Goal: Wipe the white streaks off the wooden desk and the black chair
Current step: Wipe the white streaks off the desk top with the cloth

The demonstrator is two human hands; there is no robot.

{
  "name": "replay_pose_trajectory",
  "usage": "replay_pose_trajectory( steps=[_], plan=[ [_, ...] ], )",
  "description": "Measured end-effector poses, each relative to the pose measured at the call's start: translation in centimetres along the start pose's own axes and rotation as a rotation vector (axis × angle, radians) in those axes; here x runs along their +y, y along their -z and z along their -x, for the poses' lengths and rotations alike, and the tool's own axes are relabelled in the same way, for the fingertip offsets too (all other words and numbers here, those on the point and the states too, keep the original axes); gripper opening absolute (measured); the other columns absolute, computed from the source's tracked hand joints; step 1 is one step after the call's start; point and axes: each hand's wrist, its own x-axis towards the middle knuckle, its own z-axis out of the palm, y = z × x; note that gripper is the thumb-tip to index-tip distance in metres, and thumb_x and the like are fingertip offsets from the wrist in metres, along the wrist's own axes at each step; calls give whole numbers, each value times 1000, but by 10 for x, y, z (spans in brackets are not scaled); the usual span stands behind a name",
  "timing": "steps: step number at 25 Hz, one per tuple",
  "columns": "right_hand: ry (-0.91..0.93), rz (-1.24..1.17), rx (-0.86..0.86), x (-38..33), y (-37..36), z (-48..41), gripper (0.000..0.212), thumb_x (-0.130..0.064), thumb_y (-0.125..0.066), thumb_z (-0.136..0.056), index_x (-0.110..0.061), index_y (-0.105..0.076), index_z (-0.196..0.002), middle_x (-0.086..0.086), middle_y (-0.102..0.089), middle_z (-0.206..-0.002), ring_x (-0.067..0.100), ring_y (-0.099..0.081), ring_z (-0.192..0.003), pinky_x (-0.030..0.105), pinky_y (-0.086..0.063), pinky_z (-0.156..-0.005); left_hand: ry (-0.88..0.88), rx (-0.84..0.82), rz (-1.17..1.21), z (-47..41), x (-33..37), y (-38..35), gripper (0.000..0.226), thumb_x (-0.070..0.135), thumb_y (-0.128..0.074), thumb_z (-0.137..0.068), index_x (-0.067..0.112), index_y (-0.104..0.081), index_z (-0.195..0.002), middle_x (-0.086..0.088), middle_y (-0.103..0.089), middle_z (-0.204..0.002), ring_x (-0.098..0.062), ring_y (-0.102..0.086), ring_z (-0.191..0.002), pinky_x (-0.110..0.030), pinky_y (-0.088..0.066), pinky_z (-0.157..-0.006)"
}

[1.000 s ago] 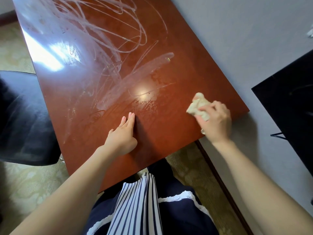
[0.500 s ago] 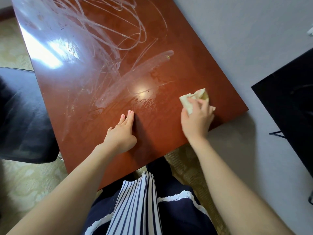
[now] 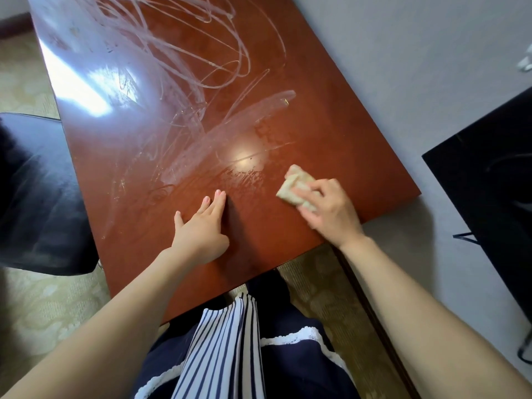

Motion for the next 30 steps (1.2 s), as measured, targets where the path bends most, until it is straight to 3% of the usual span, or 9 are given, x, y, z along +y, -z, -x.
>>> replay_pose_trajectory(
  steps=[3,5,8,10,13,18,24,27,30],
  plan=[
    [-291,139,131,47,19,-7,30,-16,-67,-77,-13,-70,-107,14,-61,-94,34,-54,-81,40,-51,-65,2,13,6,1,2,-1,94,5,-46,-79,26,10,-152,13,11,-159,-7,7,-146,-54,7,-115],
    [-570,128,217,56,32,-17,32,-13,-66,-82,-12,-67,-114,16,-60,-107,37,-53,-94,41,-46,-76,2,5,9,0,3,0,94,4,-46,-79,26,10,-152,13,10,-159,-7,7,-146,-54,7,-115],
    [-983,96,345,60,38,-43,34,-10,-54,-91,-18,-59,-124,7,-50,-129,27,-47,-113,27,-35,-87,6,-1,14,0,3,2,93,4,-45,-80,25,10,-152,12,11,-159,-7,7,-146,-54,6,-116],
    [-1131,106,376,60,31,-63,35,-8,-52,-90,-21,-58,-123,5,-46,-133,27,-44,-116,28,-33,-93,8,3,24,0,3,2,93,3,-45,-80,25,10,-152,12,10,-159,-7,7,-146,-54,6,-116],
    [-928,101,228,29,5,-80,32,-16,-55,-85,-19,-63,-116,12,-54,-122,35,-47,-108,40,-36,-93,6,6,38,1,2,1,94,2,-44,-80,26,10,-152,13,10,-159,-7,7,-146,-54,5,-116],
    [-479,-47,127,-65,-42,-58,33,-13,-60,-67,-16,-71,-98,7,-61,-90,32,-52,-80,36,-37,-79,-4,-4,34,1,2,2,93,2,-43,-80,25,11,-152,12,12,-159,-8,7,-146,-54,5,-116],
    [-50,-157,-52,-88,-38,3,31,-15,-60,-72,-23,-71,-100,2,-62,-91,24,-52,-82,35,-45,-75,-9,11,26,2,1,2,92,2,-42,-80,24,10,-152,12,11,-159,-8,7,-146,-54,4,-116],
    [64,-135,-106,-63,-21,25,31,-18,-60,-75,-22,-70,-104,2,-63,-92,20,-50,-83,34,-47,-73,-8,3,19,2,1,3,92,1,-42,-80,24,11,-152,11,11,-159,-8,7,-146,-53,4,-117],
    [12,-86,-56,-29,-1,29,31,-10,-64,-74,-15,-71,-103,7,-62,-89,19,-46,-82,33,-48,-69,-9,-4,30,2,1,4,92,0,-42,-80,24,11,-152,11,11,-159,-8,7,-146,-51,4,-117]
  ],
)
